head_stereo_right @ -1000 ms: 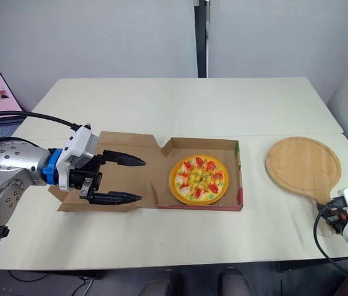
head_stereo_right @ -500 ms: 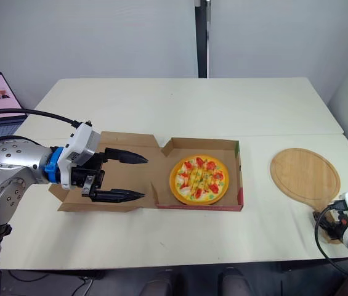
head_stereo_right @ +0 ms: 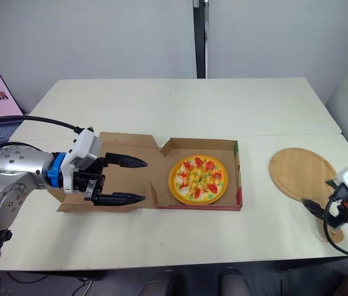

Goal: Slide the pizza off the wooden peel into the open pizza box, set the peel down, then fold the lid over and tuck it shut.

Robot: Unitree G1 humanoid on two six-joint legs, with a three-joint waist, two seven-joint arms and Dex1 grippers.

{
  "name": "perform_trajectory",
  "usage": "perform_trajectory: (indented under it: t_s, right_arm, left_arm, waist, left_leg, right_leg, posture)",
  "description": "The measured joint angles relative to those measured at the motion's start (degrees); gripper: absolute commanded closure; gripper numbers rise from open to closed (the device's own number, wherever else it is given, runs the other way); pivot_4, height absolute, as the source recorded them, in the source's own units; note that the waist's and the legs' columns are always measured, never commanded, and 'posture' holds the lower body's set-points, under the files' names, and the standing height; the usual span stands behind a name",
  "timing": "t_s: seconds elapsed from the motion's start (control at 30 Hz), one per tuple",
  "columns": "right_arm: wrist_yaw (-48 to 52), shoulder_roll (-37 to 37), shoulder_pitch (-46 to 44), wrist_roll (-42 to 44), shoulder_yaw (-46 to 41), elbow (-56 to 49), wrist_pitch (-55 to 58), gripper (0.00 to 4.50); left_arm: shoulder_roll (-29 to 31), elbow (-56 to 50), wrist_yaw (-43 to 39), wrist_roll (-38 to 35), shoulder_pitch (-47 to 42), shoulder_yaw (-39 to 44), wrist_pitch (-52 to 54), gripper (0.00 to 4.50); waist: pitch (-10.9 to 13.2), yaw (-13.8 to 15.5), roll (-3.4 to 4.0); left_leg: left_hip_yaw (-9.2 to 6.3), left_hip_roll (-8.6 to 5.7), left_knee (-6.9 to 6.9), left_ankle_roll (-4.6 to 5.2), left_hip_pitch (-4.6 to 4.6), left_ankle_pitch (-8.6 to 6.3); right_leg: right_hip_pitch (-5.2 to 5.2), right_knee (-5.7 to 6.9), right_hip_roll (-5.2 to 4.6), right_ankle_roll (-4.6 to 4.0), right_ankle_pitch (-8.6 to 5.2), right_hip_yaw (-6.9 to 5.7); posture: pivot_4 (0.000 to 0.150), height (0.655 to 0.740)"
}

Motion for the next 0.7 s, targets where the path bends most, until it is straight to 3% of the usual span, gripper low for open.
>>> perform_trajectory:
  t_s: [0.27,0.5,0.7]
  right_arm:
    - [1.85,-0.86,-20.99,6.34,16.27,-2.29,-4.22,0.07]
    - [7.54,1.56,-40.42,9.88,34.62,3.88,-3.22,0.07]
    - [10.88,2.94,-45.71,5.82,43.75,8.80,-6.05,0.07]
  left_arm:
    - [-2.85,-3.58,9.89,-7.86,11.11,12.94,8.24,0.00]
    - [-16.98,-6.49,29.06,-23.05,30.59,33.09,18.88,0.00]
    - [-27.14,-6.85,43.62,-33.56,42.87,43.69,19.84,0.00]
  waist:
    - [0.01,-0.34,0.00]
    - [0.00,0.03,-0.14]
    - [-0.06,1.37,-0.24]
  left_leg:
    - [0.00,0.09,-0.04,0.00,-0.01,0.00]
    - [-0.04,0.08,0.03,-0.01,-0.03,-0.01]
    - [-0.04,0.05,0.05,-0.02,-0.04,-0.01]
  right_leg:
    - [-0.06,-0.01,-0.04,-0.01,0.00,-0.07]
    - [-0.13,-0.04,-0.16,-0.03,0.01,-0.16]
    - [-0.13,-0.07,-0.21,-0.04,0.02,-0.15]
  posture:
    - [0.150,0.7318]
    - [0.150,0.7318]
    - [0.150,0.7318]
